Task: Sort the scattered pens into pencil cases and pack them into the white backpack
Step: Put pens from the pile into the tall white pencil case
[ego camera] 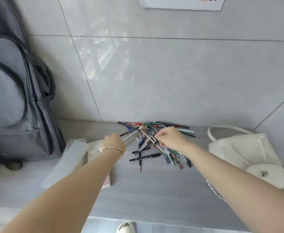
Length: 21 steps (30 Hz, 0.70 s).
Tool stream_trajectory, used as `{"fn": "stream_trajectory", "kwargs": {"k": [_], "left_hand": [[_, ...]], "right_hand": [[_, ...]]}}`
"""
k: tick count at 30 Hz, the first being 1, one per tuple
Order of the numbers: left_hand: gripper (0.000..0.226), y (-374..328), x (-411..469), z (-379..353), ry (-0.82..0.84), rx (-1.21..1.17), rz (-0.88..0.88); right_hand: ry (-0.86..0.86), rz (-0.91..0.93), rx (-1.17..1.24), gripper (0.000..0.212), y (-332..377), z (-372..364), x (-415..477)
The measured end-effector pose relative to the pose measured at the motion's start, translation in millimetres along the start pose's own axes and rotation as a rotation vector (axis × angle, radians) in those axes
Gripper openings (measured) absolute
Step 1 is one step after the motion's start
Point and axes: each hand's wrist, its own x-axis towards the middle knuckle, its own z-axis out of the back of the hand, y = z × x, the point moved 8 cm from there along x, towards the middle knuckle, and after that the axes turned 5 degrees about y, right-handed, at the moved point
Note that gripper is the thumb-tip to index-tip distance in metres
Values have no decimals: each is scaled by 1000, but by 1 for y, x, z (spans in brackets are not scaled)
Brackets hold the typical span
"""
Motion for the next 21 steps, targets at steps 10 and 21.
{"fn": "stream_trajectory", "kwargs": {"k": [10,21], "left_hand": [[60,87,59,-59,158,191,226],[80,73,69,-20,195,-295,1]], "right_hand": [[74,-180,38,17,-21,-87,61],[-49,-140,90,23,-4,-93,52]]}}
